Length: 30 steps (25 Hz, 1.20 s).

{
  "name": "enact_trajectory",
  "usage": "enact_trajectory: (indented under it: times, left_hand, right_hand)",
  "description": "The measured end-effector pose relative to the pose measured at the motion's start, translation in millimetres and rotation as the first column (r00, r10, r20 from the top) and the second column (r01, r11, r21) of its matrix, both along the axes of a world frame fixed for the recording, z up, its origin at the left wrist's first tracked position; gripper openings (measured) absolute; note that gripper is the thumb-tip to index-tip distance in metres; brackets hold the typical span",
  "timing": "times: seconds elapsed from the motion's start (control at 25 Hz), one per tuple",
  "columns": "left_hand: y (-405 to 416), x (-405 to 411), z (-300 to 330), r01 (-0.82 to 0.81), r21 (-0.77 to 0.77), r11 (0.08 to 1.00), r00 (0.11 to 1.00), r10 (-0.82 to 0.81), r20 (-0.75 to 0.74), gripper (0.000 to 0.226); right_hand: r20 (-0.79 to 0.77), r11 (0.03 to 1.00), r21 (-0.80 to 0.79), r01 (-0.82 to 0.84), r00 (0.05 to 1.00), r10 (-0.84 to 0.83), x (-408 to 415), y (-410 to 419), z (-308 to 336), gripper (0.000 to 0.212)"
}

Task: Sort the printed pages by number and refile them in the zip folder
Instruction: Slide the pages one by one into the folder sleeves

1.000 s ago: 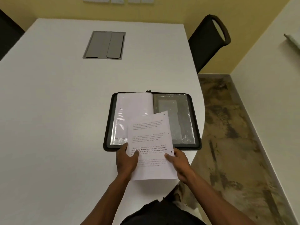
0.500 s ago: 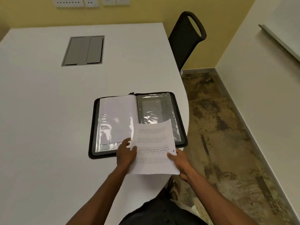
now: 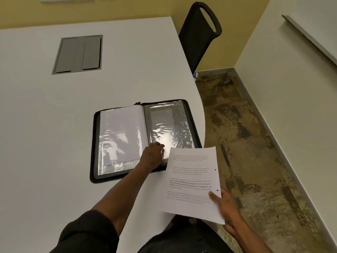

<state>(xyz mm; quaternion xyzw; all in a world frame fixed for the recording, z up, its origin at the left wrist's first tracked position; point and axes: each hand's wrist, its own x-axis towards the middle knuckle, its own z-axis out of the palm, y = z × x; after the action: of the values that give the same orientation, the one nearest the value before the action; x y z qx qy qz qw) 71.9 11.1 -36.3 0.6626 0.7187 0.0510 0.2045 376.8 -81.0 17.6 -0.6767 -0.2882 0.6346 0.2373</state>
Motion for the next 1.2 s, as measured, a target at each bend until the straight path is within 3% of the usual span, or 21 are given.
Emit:
enact_trajectory:
  times: [0.12, 0.36, 0.56, 0.96, 1.2]
  left_hand:
    - [6, 15, -17, 0.1, -0.003, 0.995, 0.992, -0.1, -0.071, 0.014]
    - [11, 26, -23, 0.17, 0.016, 0.985, 0.972, -0.165, -0.167, 0.014]
    - [0, 25, -26, 0.123, 0.079, 0.989, 0.991, -0.118, -0.062, 0.007]
    - [-1, 23, -33, 0.132, 0.18, 0.975, 0.99, -0.12, -0.075, 0.004]
    - [-1, 27, -33, 0.106, 0.187, 0.977, 0.994, -0.103, -0.024, 0.023]
  right_hand:
    - [-0.004, 0.997, 0.007, 0.074, 0.997, -0.074, 10, -11, 9, 0.019]
    - [0.002, 0.993, 0.004, 0.122, 0.993, -0.122, 17, -17, 16, 0.016]
    - [0.018, 0.993, 0.017, 0.119, 0.993, -0.119, 21, -24, 15, 0.017]
    - [0.078, 0.997, 0.075, 0.024, 0.996, -0.03, 30, -47, 17, 0.02]
    - [0.067, 0.994, 0.104, 0.019, 0.997, -0.026, 3, -45, 2, 0.023]
